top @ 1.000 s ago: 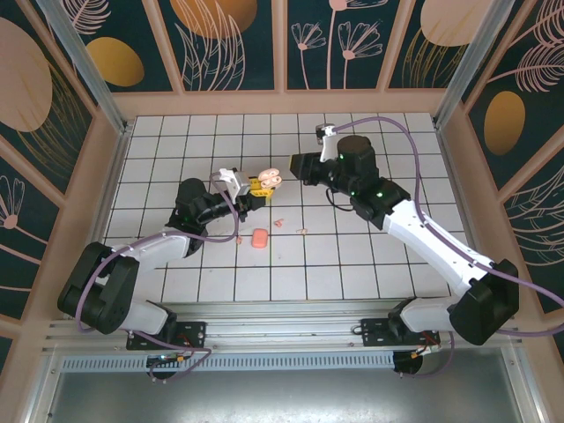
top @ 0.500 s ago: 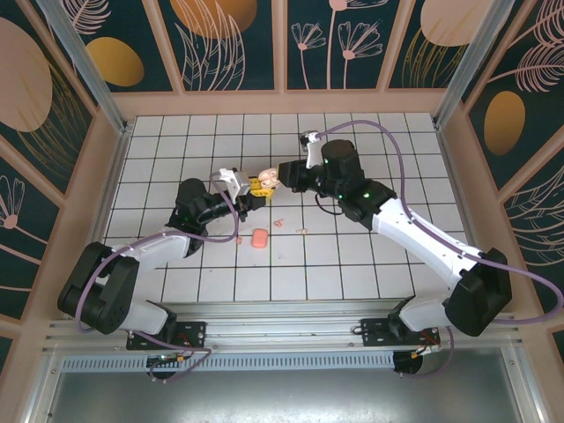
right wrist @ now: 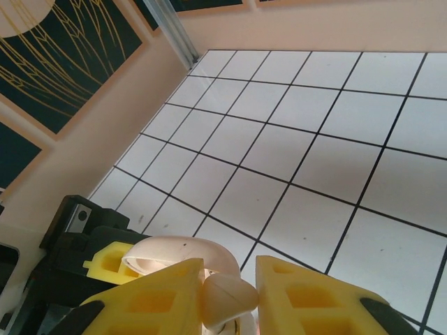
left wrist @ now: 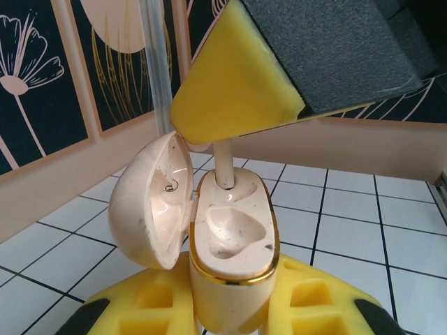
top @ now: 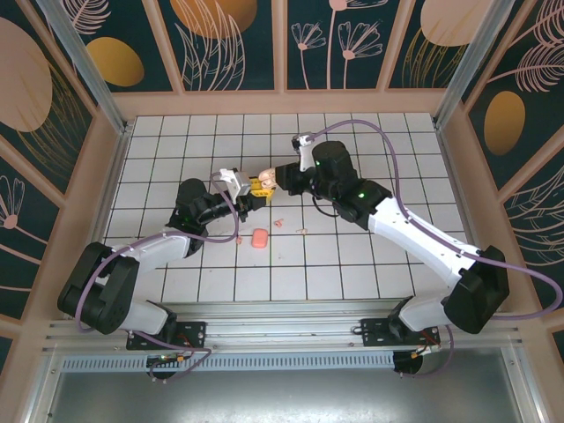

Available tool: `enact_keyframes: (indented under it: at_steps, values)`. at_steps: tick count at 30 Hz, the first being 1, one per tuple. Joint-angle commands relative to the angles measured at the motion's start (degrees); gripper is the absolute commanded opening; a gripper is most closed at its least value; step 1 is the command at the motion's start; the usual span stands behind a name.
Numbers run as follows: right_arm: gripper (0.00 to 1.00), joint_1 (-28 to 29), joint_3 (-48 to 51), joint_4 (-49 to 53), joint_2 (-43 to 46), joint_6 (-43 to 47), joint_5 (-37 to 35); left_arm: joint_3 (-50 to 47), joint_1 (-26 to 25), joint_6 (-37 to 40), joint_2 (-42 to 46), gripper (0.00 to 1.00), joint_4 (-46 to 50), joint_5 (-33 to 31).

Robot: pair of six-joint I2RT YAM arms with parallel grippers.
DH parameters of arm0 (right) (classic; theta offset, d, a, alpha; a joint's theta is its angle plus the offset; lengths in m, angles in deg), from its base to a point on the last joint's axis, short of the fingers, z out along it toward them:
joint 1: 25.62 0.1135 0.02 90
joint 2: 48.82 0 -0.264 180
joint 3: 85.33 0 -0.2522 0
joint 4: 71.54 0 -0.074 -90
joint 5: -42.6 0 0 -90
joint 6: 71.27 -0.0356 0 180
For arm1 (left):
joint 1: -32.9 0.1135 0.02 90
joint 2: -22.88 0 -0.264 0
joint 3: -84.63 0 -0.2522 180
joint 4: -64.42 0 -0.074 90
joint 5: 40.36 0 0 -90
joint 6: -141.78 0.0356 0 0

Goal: Insert the wireless bluetooth earbuds into the charging case

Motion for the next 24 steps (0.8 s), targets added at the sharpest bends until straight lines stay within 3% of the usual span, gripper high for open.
enact_keyframes:
  at_steps: [1,19,24]
  values:
    - [0.25,1.6,-2.4,3.0,-1.1,3.0,-4.7,0.6,-0.3,-0.1,1.7,0.14,-2.6,-0.4]
    - [0.28,4.4,-4.3,7.6,-2.3,5.7,-6.2,0.8,-0.3,0.3,1.6,0.14,-2.4,-0.8]
    - [0.35,4.4,-5.0,7.3,-1.8,4.8,-6.5,0.6,-0.3,0.4,1.6,0.14,-2.1,-0.7]
